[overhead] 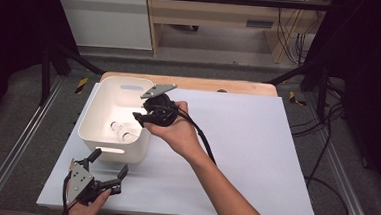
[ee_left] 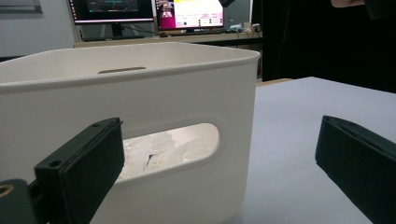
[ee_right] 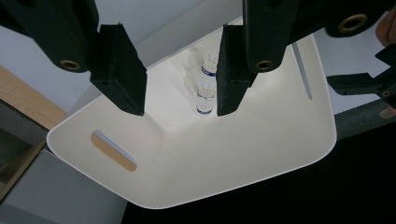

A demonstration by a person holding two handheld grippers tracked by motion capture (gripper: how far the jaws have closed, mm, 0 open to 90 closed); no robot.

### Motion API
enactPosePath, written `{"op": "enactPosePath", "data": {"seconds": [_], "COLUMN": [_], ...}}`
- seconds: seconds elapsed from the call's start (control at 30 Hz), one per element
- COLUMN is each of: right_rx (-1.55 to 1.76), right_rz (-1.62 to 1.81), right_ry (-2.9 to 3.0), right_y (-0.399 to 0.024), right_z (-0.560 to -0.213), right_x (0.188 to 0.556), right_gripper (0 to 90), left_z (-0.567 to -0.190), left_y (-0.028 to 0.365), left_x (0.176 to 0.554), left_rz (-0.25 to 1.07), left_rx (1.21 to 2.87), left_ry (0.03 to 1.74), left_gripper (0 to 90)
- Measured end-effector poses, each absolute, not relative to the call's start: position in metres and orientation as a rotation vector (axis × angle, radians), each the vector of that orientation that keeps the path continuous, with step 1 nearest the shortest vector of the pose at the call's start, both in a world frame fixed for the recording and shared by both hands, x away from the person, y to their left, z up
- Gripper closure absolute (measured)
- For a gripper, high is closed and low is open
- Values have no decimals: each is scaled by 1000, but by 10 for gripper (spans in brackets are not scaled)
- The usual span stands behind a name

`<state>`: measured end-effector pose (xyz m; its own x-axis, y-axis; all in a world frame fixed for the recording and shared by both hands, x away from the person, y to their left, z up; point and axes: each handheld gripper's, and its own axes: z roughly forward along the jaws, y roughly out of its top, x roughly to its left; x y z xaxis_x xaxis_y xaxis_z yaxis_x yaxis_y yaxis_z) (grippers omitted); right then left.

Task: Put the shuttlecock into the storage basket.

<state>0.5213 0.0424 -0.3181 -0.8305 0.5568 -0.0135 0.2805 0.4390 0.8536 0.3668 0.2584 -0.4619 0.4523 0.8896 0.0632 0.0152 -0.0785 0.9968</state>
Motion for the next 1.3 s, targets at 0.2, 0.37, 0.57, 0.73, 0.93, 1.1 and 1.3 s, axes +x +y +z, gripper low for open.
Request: {"op": "enactPosePath", "data": {"seconds": [0.2,0.37,0.57,0.73,0.93,1.1,1.3], "right_rx": [726,727,730,727,738,744,752], "right_rz": [1359,1362,1370,1372,1370,1371,1370], "right_ry": [2382,2378,2370,2364,2359,2336,2324], "right_y": [39,38,36,35,33,32,31], "right_z": [-316,-315,-314,-313,-312,-311,-311], "right_x": [520,520,521,521,522,523,524], "right_gripper": [535,535,527,509,465,424,385], "left_z": [-462,-462,-462,-462,-462,-462,-462], "left_y": [259,259,259,259,259,259,259], "left_x": [367,367,367,367,367,367,367], "left_rz": [890,890,890,888,888,888,888], "left_rx": [1471,1471,1471,1471,1470,1471,1469], "left_ry": [843,843,841,841,842,840,841], "left_gripper": [14,14,14,15,14,14,14]}}
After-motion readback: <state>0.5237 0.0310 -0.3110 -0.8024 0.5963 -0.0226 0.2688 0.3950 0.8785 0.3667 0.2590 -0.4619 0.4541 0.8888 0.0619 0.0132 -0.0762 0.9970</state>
